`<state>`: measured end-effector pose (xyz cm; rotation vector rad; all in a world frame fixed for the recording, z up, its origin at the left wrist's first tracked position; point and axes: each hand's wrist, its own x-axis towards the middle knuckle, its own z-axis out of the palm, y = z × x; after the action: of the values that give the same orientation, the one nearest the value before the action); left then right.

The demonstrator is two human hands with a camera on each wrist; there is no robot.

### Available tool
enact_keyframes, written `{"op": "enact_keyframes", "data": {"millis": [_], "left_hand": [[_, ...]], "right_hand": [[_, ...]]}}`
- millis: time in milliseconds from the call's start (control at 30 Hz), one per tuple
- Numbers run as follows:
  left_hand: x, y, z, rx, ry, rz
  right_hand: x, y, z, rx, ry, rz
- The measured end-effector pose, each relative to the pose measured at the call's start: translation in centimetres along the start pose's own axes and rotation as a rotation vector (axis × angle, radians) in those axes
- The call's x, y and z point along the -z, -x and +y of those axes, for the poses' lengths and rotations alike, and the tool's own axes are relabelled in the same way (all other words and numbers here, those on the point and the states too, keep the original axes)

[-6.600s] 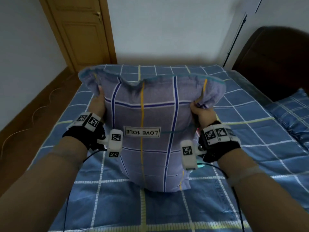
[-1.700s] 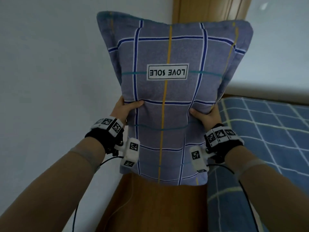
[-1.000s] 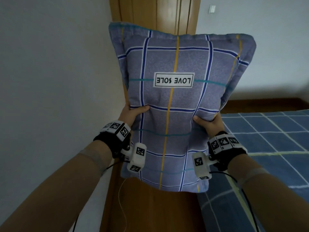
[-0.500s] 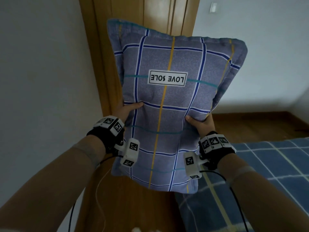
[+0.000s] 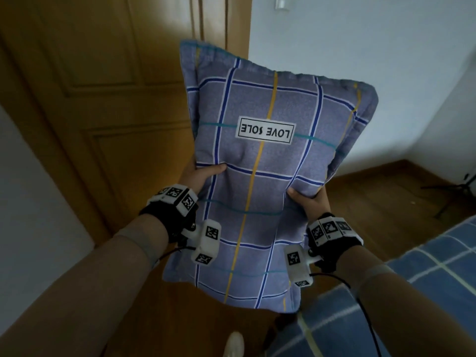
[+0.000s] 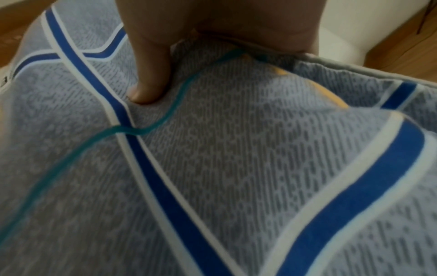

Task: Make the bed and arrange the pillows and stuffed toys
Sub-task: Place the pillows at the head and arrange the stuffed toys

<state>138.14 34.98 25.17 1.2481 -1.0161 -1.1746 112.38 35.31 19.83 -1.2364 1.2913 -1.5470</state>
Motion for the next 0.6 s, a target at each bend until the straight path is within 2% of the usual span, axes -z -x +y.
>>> {"op": "enact_keyframes", "data": {"millis": [133,367,467,600], "left_hand": [[-3.6,-12.0,1.2,0.059,-0.117,-0.015],[-13.5,-30.2,1.4,0.016,-0.047,-0.104],[-20.0,-36.9,-0.2,0.033,-0.016,-0.222],[-30.1,-44.3,-1.7,-0.013,-0.006,-0.406]], "right_hand": [[-0.5,-12.0,1.9,-0.044,0.031,0.021],[2.2,-28.1,3.4,-0.027,0.087,0.122],[5.7,-33.9,5.8,-0.059,0.099,0.237],[11.4,-41.7,9.4,-0.073,0.152,0.365]]}}
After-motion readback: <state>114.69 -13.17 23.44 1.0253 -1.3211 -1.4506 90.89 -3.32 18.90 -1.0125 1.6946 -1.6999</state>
